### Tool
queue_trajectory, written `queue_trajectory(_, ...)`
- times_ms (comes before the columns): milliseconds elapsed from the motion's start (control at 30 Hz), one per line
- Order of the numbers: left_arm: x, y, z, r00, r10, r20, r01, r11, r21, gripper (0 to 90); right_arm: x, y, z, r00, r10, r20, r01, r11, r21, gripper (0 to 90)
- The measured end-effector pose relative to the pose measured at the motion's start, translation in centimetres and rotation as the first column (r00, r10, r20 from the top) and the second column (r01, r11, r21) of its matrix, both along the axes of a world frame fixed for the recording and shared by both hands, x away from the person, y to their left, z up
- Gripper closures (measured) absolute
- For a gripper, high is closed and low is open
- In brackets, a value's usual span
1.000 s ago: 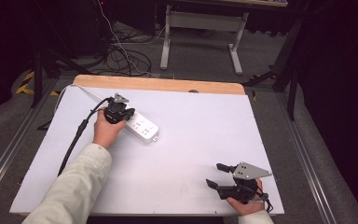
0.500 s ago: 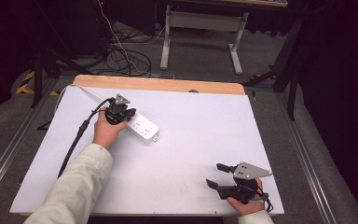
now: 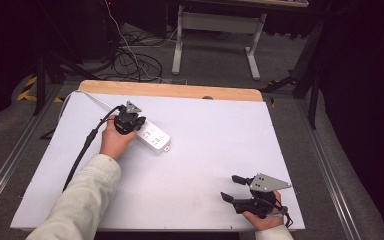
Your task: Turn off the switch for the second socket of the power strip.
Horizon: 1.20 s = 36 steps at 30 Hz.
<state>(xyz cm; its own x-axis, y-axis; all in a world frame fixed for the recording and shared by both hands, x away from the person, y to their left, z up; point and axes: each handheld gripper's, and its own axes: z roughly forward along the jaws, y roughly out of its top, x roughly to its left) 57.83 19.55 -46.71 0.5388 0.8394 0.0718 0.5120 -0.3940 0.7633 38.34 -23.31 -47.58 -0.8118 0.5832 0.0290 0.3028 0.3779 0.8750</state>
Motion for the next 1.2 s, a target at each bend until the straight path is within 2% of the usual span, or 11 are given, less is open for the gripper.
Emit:
queue_trajectory(400, 0.2, -0.5, 0.5, 0.9995, 0.006, -0.03, -0.004, 0.9984, 0.056, 89.9, 0.1, 0.0, -0.1, 1.0, 0.006, -0.004, -0.006, 1.0, -0.001, 30.9)
queue_trajectory(500, 0.1, -1.1, 0.6, 0.9996, 0.018, -0.023, -0.015, 0.995, 0.099, 89.9, 0.2, 0.0, -0.1, 1.0, 0.006, -0.006, -0.006, 1.0, -0.001, 31.4)
queue_trajectory(567, 0.2, -0.9, 0.6, 0.9991, 0.019, -0.038, -0.017, 0.9974, 0.07, 89.9, 0.2, 0.0, -0.1, 1.0, 0.007, -0.006, -0.007, 1.0, -0.001, 31.5)
queue_trajectory(800, 0.2, -1.2, 0.4, 0.999, 0.032, -0.031, -0.03, 0.9974, 0.066, 89.9, 0.2, 0.0, -0.2, 0.9999, 0.01, -0.008, -0.01, 1.0, -0.001, 31.9)
queue_trajectory(900, 0.3, -1.0, 0.7, 0.9978, 0.042, -0.051, -0.039, 0.9978, 0.054, 89.9, 0.1, 0.0, -0.1, 1.0, 0.006, -0.003, -0.006, 1.0, -0.003, 31.9)
queue_trajectory(967, 0.2, -0.9, 1.1, 0.9972, 0.059, -0.045, -0.056, 0.9959, 0.071, 89.6, 0.1, -0.1, -0.1, 1.0, 0.004, -0.003, -0.004, 1.0, 0.001, 31.9)
queue_trajectory(1000, 0.1, -0.9, 1.2, 0.9961, 0.069, -0.054, -0.066, 0.9957, 0.066, 76.6, 0.3, -0.1, -0.1, 1.0, 0.003, -0.003, -0.003, 1.0, 0.0, 31.8)
queue_trajectory(1033, 0.1, -0.7, 1.4, 0.9952, 0.071, -0.068, -0.067, 0.9962, 0.056, 73.3, 0.3, 0.0, -0.1, 1.0, 0.004, -0.004, -0.004, 1.0, 0.0, 31.8)
queue_trajectory(1100, 0.0, -0.4, 1.7, 0.9937, 0.075, -0.083, -0.073, 0.9968, 0.034, 71.6, 0.3, 0.0, -0.1, 1.0, 0.005, -0.003, -0.005, 1.0, 0.0, 31.8)
queue_trajectory(1133, -0.4, -0.2, 2.3, 0.9954, 0.061, -0.074, -0.06, 0.9981, 0.017, 67.7, 0.4, 0.2, 0.0, 1.0, 0.009, -0.001, -0.009, 1.0, -0.002, 31.7)
queue_trajectory(1200, -0.6, -0.2, 2.6, 0.9962, 0.055, -0.067, -0.055, 0.9985, 0.007, 67.1, 0.5, 0.3, 0.0, 0.9999, 0.012, 0.001, -0.012, 0.9999, -0.002, 31.7)
